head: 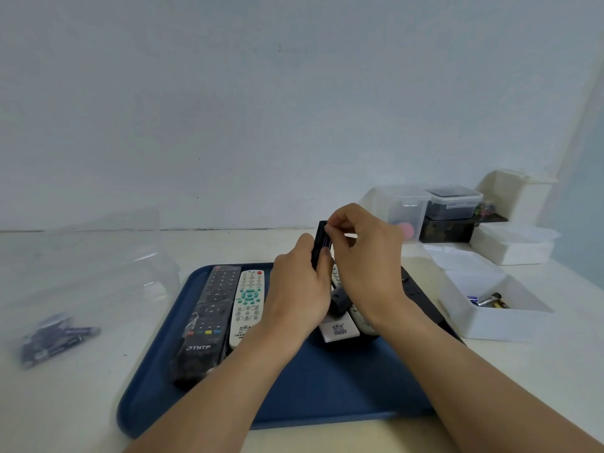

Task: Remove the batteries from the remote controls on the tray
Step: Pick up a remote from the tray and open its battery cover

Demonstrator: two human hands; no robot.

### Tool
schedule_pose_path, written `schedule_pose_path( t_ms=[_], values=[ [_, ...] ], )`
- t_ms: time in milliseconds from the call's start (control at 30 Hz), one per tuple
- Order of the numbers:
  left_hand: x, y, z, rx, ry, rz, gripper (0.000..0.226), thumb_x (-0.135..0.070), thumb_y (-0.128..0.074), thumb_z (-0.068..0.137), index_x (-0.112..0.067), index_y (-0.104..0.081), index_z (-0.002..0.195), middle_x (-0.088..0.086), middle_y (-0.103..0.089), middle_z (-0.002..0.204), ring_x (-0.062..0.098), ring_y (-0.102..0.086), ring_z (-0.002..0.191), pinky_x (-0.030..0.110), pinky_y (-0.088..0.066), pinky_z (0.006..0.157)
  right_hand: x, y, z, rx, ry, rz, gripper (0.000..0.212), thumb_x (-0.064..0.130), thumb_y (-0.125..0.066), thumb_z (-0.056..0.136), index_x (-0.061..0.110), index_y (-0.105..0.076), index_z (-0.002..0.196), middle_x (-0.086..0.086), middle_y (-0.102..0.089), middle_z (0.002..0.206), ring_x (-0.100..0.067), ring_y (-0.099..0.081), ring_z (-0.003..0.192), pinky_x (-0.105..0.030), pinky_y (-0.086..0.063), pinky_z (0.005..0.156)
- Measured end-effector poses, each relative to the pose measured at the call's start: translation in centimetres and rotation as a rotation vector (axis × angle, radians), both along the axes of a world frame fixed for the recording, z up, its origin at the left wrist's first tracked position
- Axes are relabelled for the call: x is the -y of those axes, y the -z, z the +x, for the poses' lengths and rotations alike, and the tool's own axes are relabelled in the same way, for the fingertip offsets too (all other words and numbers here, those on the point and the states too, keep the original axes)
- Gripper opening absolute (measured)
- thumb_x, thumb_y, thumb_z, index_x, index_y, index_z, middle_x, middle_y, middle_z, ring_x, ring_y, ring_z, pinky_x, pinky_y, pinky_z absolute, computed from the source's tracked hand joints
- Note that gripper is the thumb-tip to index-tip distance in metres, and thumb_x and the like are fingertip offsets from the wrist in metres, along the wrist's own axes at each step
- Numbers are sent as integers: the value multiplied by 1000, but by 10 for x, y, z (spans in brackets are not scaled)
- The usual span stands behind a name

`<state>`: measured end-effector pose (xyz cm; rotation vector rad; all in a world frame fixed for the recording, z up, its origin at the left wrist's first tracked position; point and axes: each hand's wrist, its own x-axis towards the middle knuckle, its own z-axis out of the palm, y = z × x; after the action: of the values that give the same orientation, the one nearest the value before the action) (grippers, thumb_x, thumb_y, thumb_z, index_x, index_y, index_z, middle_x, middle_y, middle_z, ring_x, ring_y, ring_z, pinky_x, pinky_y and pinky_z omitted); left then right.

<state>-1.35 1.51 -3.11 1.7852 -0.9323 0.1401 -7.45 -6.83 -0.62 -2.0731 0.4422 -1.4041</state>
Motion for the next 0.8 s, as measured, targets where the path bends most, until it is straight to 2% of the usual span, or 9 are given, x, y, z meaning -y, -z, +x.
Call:
schedule_pose_path(
  t_ms=[100,300,400,533,600,667,733,800],
  values=[
    [-1,1,1,21,-7,14,36,-26,-48,103,-24,-35,70,2,-50,56,17,-39,45,35,-31,47,0,0,3,-31,-3,-16,15,-1,-59,92,13,-62,84,1,-67,76,-15,-64,74,-36,-53,62],
    [-1,0,4,25,-5,35,33,-29,-48,103,-25,-37,72,4,-56,61,18,-46,48,34,-32,47,1,1,7,-64,47,-78,15,-1,-55,92,11,-61,84,-2,-67,75,-22,-65,76,-42,-51,64],
    [1,-2,2,8,3,37,30,-31,-46,103,-22,-40,75,7,-60,66,23,-52,53,37,-38,50,0,2,7,-53,63,-28,12,2,-56,95,10,-62,88,-3,-67,78,-22,-65,77,-36,-49,65],
    [3,-7,1,2,-3,11,30,-29,-45,104,-22,-39,75,6,-57,63,17,-51,47,32,-38,46,0,3,7,57,40,-18,13,2,-61,93,12,-68,91,3,-70,80,-14,-66,75,-30,-53,67],
    [4,-8,1,-38,25,-16,30,-28,-44,104,-19,-40,76,9,-57,63,24,-56,46,44,-47,46,0,3,6,96,10,24,13,3,-65,92,14,-70,92,10,-71,82,-7,-68,78,-22,-55,72],
    [3,-8,1,-76,37,-25,29,-28,-43,104,-18,-41,77,13,-59,65,34,-61,49,51,-50,47,0,4,7,98,-12,49,12,4,-66,92,15,-71,93,12,-71,84,-4,-69,81,-16,-54,74],
    [3,-9,1,-92,34,-20,30,-28,-43,104,-18,-41,76,14,-61,67,34,-62,48,49,-49,45,1,5,7,97,-19,51,12,4,-67,92,15,-72,93,11,-72,85,-4,-69,82,-15,-54,75],
    [2,-9,1,-107,31,-20,31,-27,-43,104,-20,-41,75,14,-61,68,28,-59,44,39,-46,40,2,5,8,99,-32,56,13,5,-68,91,16,-72,92,12,-73,84,-3,-70,82,-14,-54,75]
  ],
)
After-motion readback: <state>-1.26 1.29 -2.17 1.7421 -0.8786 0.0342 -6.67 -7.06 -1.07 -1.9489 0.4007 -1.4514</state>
